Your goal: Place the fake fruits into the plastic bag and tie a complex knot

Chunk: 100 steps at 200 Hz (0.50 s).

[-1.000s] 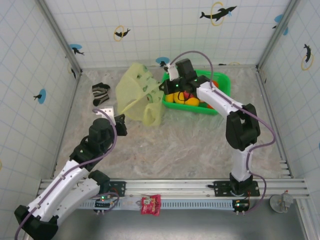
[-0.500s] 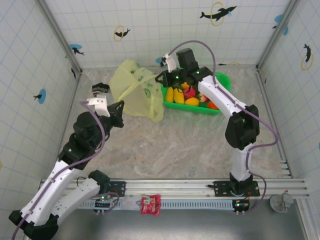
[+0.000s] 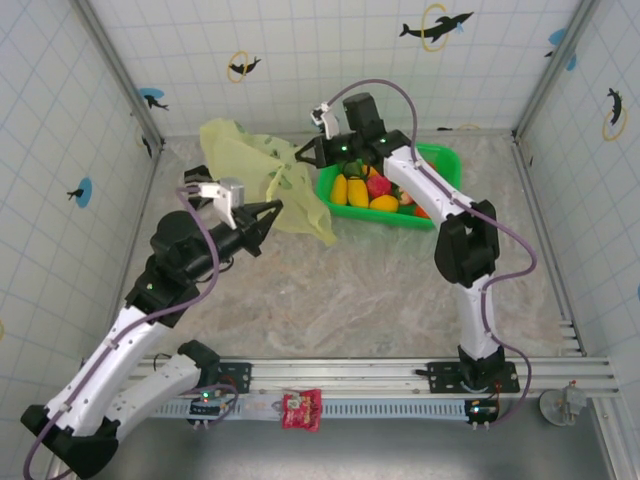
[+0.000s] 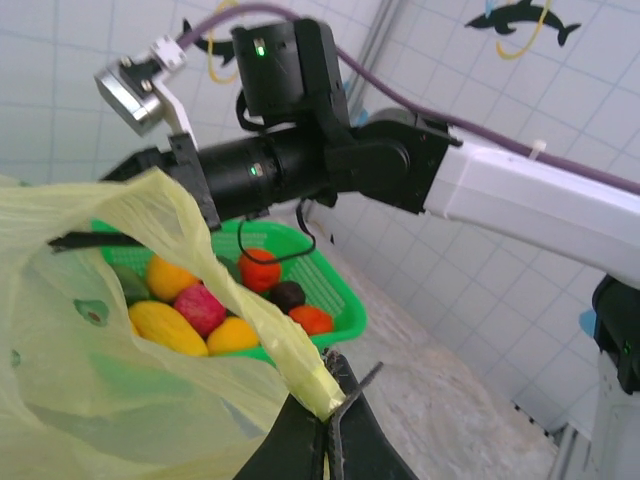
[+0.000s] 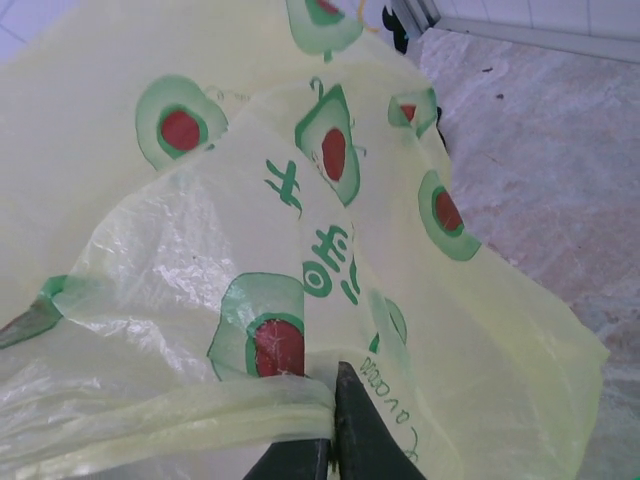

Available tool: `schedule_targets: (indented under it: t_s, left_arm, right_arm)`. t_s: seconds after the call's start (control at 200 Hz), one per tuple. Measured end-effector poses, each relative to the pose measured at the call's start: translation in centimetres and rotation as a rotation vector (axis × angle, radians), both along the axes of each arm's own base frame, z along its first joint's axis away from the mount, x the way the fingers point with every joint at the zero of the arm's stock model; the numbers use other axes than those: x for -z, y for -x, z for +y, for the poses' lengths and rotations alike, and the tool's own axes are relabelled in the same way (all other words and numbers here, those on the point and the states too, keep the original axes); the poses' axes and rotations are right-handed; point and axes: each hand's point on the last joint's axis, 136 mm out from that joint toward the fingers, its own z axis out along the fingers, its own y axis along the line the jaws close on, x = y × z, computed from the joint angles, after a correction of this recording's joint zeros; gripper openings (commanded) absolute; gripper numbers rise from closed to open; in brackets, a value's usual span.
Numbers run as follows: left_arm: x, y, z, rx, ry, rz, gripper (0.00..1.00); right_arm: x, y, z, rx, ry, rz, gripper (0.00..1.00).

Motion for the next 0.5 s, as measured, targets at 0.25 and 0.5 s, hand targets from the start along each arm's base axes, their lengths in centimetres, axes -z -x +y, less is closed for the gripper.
schedule_targets:
  t_s: [0.25,0.5]
  left_arm:
    - [4.7,-0.7,-1.2,0.034,-0.022,0.106,0.00]
    - [5.5,-1.1,-1.5,0.033,-0.020,0.134,0.00]
  right_arm:
    - [6.1,0.5,-1.1,0.038,0.095,0.108,0.51]
    - [7.2,3.0,-3.5,0.058,0.151,0.104,0.64]
